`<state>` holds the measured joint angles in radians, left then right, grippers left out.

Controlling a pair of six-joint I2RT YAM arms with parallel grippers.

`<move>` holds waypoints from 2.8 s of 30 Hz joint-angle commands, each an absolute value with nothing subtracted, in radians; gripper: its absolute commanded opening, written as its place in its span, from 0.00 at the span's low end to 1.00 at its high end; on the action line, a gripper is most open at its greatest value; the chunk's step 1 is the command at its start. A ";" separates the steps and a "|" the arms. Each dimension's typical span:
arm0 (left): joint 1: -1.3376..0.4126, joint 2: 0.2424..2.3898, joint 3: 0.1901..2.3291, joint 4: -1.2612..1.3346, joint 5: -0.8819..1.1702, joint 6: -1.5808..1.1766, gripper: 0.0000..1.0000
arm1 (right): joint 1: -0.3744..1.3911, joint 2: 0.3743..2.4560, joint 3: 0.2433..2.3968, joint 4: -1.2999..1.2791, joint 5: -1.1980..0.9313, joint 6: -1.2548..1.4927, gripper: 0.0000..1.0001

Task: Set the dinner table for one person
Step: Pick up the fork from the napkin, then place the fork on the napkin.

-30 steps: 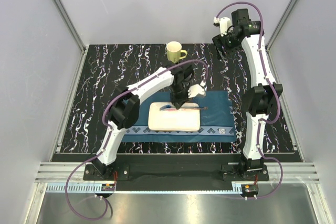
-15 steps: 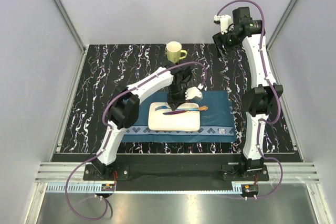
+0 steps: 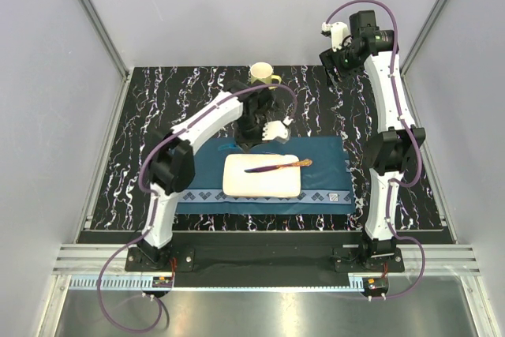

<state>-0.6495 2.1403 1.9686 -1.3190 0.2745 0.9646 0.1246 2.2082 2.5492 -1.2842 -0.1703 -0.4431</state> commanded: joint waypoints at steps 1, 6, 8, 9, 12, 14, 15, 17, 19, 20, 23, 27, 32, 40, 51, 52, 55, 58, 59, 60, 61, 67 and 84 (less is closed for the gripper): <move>-0.644 1.987 1.930 -1.345 0.245 1.127 0.00 | 0.135 2.197 2.583 -1.282 -0.187 -0.426 0.71; -0.624 1.924 1.852 -1.336 0.268 1.357 0.00 | 0.135 2.200 2.594 -1.279 -0.187 -0.423 0.71; -0.623 1.907 1.821 -1.338 0.262 1.443 0.00 | 0.135 2.198 2.591 -1.281 -0.184 -0.425 0.72; -0.623 1.899 1.810 -1.336 0.259 1.468 0.00 | 0.135 2.198 2.588 -1.281 -0.181 -0.425 0.71; -0.623 1.891 1.778 -1.339 0.247 1.558 0.00 | 0.135 2.194 2.574 -1.281 -0.183 -0.426 0.71; -0.623 1.882 1.740 -1.330 0.224 1.640 0.00 | 0.135 2.192 2.576 -1.282 -0.181 -0.426 0.71; -0.623 1.881 1.729 -1.319 0.215 1.658 0.00 | 0.135 2.192 2.574 -1.282 -0.179 -0.425 0.71; -0.617 1.879 1.703 -1.319 0.203 1.733 0.00 | 0.135 2.191 2.577 -1.281 -0.178 -0.425 0.71; -0.615 1.868 1.656 -1.318 0.190 1.838 0.00 | 0.135 2.189 2.574 -1.281 -0.178 -0.425 0.71; -0.612 1.862 1.637 -1.307 0.189 1.871 0.00 | 0.135 2.189 2.574 -1.282 -0.179 -0.425 0.71; -0.595 1.845 1.583 -1.287 0.209 2.005 0.00 | 0.135 2.192 2.577 -1.281 -0.176 -0.426 0.72; -0.574 1.847 1.536 -1.281 0.222 2.161 0.00 | 0.135 2.195 2.577 -1.281 -0.173 -0.428 0.72; -0.545 1.850 1.490 -1.255 0.226 2.368 0.00 | 0.137 2.195 2.576 -1.281 -0.167 -0.428 0.72; -0.535 1.922 1.496 -1.264 0.215 2.551 0.00 | 0.138 2.198 2.576 -1.282 -0.155 -0.434 0.72; -0.546 2.025 1.574 -1.244 0.291 2.545 0.07 | 0.138 2.215 2.589 -1.278 -0.135 -0.445 0.72; -0.548 2.028 1.575 -1.241 0.296 2.530 0.12 | 0.138 2.218 2.591 -1.278 -0.133 -0.445 0.72; -0.548 2.039 1.578 -1.227 0.301 2.519 0.21 | 0.138 2.227 2.605 -1.276 -0.135 -0.445 0.72; -0.548 2.043 1.580 -1.215 0.301 2.508 0.41 | 0.138 2.237 2.612 -1.273 -0.133 -0.446 0.72; -0.548 2.046 1.582 -1.210 0.301 2.507 0.42 | 0.138 2.238 2.615 -1.273 -0.133 -0.446 0.72; -0.548 2.048 1.583 -1.206 0.302 2.502 0.43 | 0.138 2.241 2.617 -1.273 -0.130 -0.446 0.72; -0.548 2.049 1.586 -1.206 0.301 2.494 0.45 | 0.138 2.244 2.618 -1.272 -0.132 -0.446 0.72; -0.548 2.060 1.641 -1.190 0.336 2.396 0.52 | 0.140 2.253 2.628 -1.273 -0.130 -0.445 0.73; -0.549 2.054 1.784 -1.158 0.299 2.021 0.50 | 0.140 2.261 2.654 -1.272 -0.140 -0.439 0.74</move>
